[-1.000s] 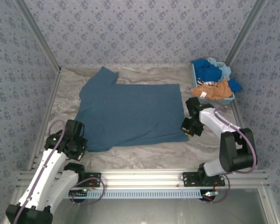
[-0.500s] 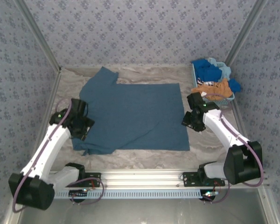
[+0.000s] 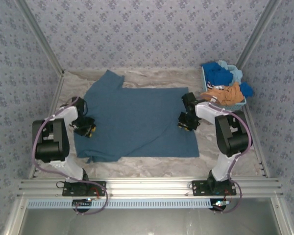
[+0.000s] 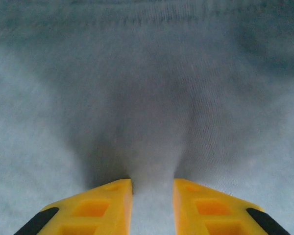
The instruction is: Fold and stack the t-shirts
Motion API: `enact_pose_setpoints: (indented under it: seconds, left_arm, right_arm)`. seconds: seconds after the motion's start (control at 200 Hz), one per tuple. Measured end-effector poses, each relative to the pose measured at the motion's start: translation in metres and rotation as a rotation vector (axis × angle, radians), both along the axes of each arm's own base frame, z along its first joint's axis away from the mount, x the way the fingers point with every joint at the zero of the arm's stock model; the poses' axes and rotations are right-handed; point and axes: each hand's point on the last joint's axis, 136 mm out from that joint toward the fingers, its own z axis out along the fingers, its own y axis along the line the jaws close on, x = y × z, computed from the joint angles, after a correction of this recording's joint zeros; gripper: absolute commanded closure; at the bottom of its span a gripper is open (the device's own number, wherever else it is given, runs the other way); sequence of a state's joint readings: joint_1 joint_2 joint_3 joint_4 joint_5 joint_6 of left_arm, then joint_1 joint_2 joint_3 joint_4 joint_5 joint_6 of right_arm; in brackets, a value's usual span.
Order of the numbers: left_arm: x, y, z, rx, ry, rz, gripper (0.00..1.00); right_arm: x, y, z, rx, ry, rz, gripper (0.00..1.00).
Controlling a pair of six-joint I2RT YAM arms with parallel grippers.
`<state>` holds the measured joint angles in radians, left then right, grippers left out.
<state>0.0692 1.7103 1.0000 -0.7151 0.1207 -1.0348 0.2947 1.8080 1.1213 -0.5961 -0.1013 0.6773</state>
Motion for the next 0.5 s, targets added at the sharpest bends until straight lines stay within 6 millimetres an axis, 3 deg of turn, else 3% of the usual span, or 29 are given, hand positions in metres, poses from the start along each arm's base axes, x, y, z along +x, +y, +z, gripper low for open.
enact_pose_setpoints:
  seconds: [0.09, 0.24, 0.355, 0.5]
  left_arm:
    - [0.015, 0.003, 0.001, -0.021, -0.002, -0.010, 0.72]
    - [0.056, 0.007, 0.001, -0.057, -0.038, -0.032, 0.72]
    - [0.103, 0.012, 0.003, -0.079, -0.107, -0.065, 0.70]
    - [0.160, 0.021, 0.010, -0.059, -0.219, -0.129, 0.59]
  right_arm:
    - [0.020, 0.011, -0.002, 0.017, -0.006, -0.004, 0.68]
    - [0.051, 0.018, -0.001, 0.038, -0.014, -0.025, 0.67]
    - [0.079, 0.018, -0.001, 0.061, -0.015, -0.055, 0.66]
    - [0.121, 0.017, 0.002, 0.084, -0.046, -0.075, 0.61]
